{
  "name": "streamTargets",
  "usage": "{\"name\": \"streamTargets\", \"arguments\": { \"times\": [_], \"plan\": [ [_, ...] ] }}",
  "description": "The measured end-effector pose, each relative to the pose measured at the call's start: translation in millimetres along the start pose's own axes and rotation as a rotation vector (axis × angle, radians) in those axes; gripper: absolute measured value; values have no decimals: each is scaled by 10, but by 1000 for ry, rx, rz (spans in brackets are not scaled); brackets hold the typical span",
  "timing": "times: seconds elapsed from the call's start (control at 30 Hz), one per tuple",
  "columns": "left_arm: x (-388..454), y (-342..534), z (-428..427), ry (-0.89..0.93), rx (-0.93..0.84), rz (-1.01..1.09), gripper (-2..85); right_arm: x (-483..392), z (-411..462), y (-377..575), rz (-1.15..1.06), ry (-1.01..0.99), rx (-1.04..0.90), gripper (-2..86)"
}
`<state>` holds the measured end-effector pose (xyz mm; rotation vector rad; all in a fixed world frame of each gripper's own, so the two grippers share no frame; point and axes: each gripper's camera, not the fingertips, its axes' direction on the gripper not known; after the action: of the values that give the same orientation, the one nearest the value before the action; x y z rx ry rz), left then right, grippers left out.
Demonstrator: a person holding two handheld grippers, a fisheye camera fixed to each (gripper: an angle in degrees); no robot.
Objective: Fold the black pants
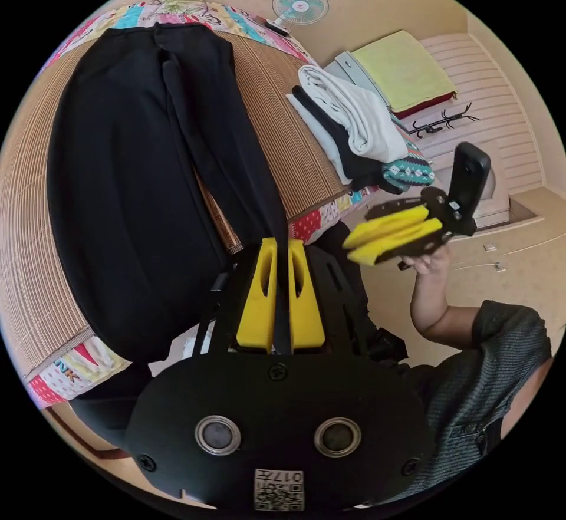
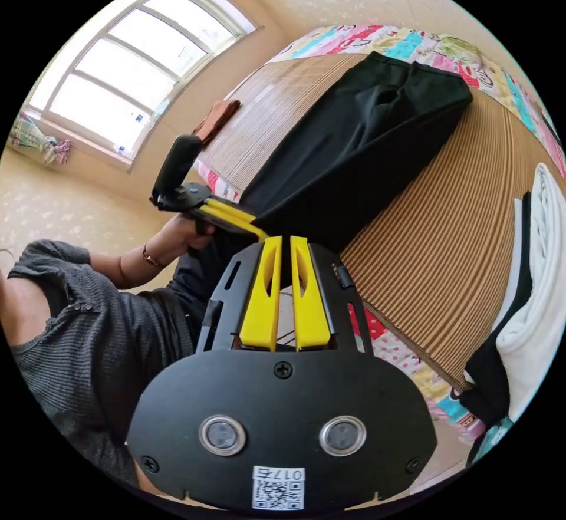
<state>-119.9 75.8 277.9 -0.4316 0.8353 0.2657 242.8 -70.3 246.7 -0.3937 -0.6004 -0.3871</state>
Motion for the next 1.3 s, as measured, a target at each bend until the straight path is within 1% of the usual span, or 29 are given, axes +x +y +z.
{"name": "streamTargets", "arguments": {
  "times": [0.03, 0.1, 0.13, 0.2, 0.27, 0.33, 0.4, 0.43, 0.47, 0.5, 0.53, 0.6, 0.63, 0.67, 0.73, 0.77, 0.83, 0.9, 0.97, 1.03, 1.1, 1.13, 1.2, 1.23, 1.3],
  "plan": [
    [-14, 24, 19, 10, 4, -10, 28, 145, -20, -180, 26, 18, 17, 56],
    [-19, 63, 41, 22, 19, -19, 27, 802, 39, -955, 172, 63, 68, 88],
    [-22, 89, 54, 32, 30, -27, 26, 968, 77, -1134, 213, 63, 80, 98],
    [-31, 121, 69, 43, 42, -41, 25, 1546, 267, -1713, 373, 52, 130, 127],
    [-43, 153, 80, 50, 55, -52, 25, 1850, 446, -2023, 453, 58, 137, 136],
    [-56, 198, 89, 52, 71, -52, 25, 2034, 642, -2240, 504, 122, 106, 137],
    [-85, 246, 79, 48, 87, -49, 25, 2074, 769, -2378, 529, 138, 135, 113],
    [-133, 290, 50, 53, 105, -57, 25, 2021, 749, -2395, 531, 146, 169, 92],
    [-166, 321, 26, 59, 118, -63, 25, 1807, 670, -2433, 513, 201, 252, 51],
    [-235, 397, -34, 87, 152, -65, 24, 1464, 590, -2492, 450, 283, 327, 43],
    [-318, 500, -111, 131, 188, -65, 22, 1261, 566, -2536, 403, 322, 354, 39],
    [-470, 706, -252, 212, 243, -89, 19, 405, 572, -2757, 208, 466, 414, 32],
    [-577, 870, -354, 256, 284, -119, 18, 219, 592, -2816, 169, 484, 427, 31],
    [-632, 962, -410, 267, 309, -140, 17, -90, 649, -2933, 110, 472, 456, 29],
    [-841, 1333, -636, 250, 412, -233, 17, -432, 807, -3130, 27, 360, 479, 27],
    [-888, 1416, -688, 236, 435, -255, 17, -588, 980, -3281, -8, 291, 464, 27],
    [-1050, 1668, -852, 135, 496, -321, 19, -721, 1324, -3500, -9, 228, 414, 27],
    [-1198, 1759, -900, 54, 477, -390, 23, -744, 1817, -3701, 4, 174, 319, 28],
    [-1358, 1783, -883, 14, 437, -444, 29, -684, 2014, -3732, 28, 130, 259, 30],
    [-1539, 1750, -785, 22, 365, -476, 36, -601, 1951, -3590, 88, 50, 282, 32],
    [-1597, 1736, -732, 31, 347, -472, 39, -592, 1658, -3148, 46, -67, 326, 38],
    [-1607, 1725, -714, 33, 341, -460, 40, -600, 1577, -2990, 27, -83, 331, 40],
    [-1606, 1699, -700, 18, 324, -442, 43, -625, 1339, -2229, -54, -108, 301, 50],
    [-1608, 1679, -697, 5, 307, -437, 48, -620, 1314, -2029, -64, -109, 273, 52],
    [-1603, 1651, -703, -13, 293, -423, 58, -543, 1308, -1190, -14, -99, 185, 64]
  ]
}}
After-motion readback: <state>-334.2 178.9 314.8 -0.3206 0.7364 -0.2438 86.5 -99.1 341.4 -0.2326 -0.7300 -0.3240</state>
